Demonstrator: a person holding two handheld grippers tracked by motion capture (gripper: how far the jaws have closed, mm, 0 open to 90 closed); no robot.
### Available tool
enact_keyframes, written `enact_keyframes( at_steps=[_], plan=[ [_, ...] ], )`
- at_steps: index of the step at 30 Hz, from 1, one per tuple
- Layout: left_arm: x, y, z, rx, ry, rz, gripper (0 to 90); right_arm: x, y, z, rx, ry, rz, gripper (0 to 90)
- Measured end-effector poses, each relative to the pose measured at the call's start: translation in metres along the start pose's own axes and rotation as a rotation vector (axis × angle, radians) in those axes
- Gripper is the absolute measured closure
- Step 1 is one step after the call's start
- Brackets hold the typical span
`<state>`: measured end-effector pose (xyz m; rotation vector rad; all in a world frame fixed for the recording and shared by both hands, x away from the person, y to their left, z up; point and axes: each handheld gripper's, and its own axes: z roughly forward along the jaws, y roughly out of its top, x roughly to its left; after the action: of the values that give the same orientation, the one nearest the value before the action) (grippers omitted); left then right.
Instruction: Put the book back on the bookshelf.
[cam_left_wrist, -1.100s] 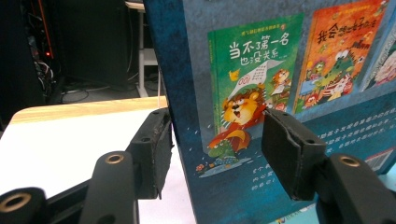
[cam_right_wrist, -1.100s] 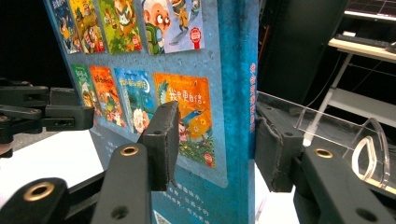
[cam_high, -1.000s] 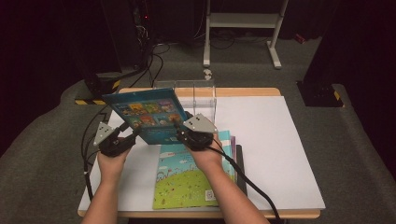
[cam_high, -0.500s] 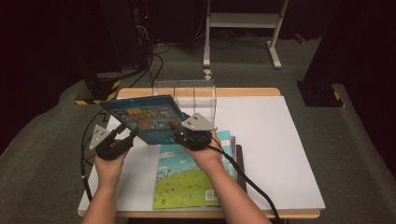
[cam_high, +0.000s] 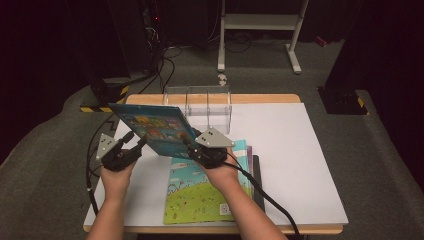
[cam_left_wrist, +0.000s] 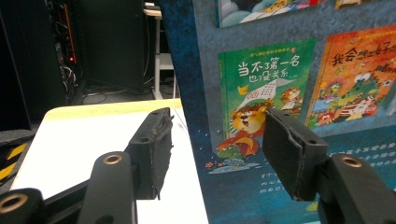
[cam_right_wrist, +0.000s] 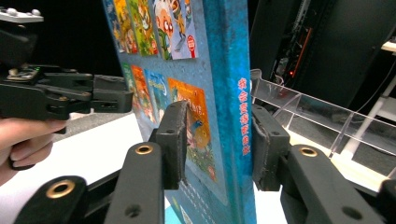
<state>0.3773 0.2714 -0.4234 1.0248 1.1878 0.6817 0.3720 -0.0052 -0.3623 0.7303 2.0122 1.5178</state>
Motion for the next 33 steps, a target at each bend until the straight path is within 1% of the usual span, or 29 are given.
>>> enact_keyframes(
  at_steps=[8, 13, 15, 17, 20, 25, 26, 27, 29, 30, 33],
  plan=[
    [-0.001, 0.001, 0.0, 0.007, 0.013, -0.001, 43.1, 0.006, -0.002, -0.007, -0.004, 0.04, 0.018, 68.1],
    [0.0, 0.0, 0.0, 0.008, 0.015, -0.001, 43.1, 0.01, -0.004, -0.011, -0.013, 0.064, 0.013, 71.0],
    [0.001, 0.0, -0.001, 0.016, 0.015, 0.003, 43.1, 0.011, -0.004, -0.012, -0.011, 0.072, 0.013, 71.8],
    [0.001, 0.0, -0.001, 0.015, 0.011, -0.016, 43.2, 0.011, -0.005, -0.013, -0.012, 0.081, 0.017, 72.3],
    [0.002, 0.0, -0.002, 0.016, 0.017, -0.006, 43.1, 0.01, -0.005, -0.013, -0.011, 0.099, 0.032, 73.8],
    [0.003, 0.0, -0.003, 0.016, 0.02, -0.006, 43.2, 0.011, -0.005, -0.014, -0.011, 0.098, 0.031, 79.7],
    [0.003, 0.0, -0.003, 0.02, 0.02, -0.001, 43.2, 0.011, -0.005, -0.014, -0.009, 0.098, 0.034, 80.5],
    [0.004, -0.001, -0.003, 0.024, 0.02, 0.003, 43.2, 0.01, -0.006, -0.014, -0.008, 0.101, 0.049, 80.5],
    [0.003, -0.001, -0.003, 0.027, 0.019, 0.004, 43.1, 0.008, -0.007, -0.015, -0.006, 0.082, 0.059, 80.4],
    [0.003, -0.001, -0.003, 0.025, 0.019, -0.002, 43.1, 0.007, -0.008, -0.015, -0.004, 0.081, 0.061, 80.4],
    [0.004, -0.001, -0.003, 0.029, 0.02, 0.003, 43.2, 0.006, -0.009, -0.016, -0.007, 0.091, 0.077, 80.7]
  ],
)
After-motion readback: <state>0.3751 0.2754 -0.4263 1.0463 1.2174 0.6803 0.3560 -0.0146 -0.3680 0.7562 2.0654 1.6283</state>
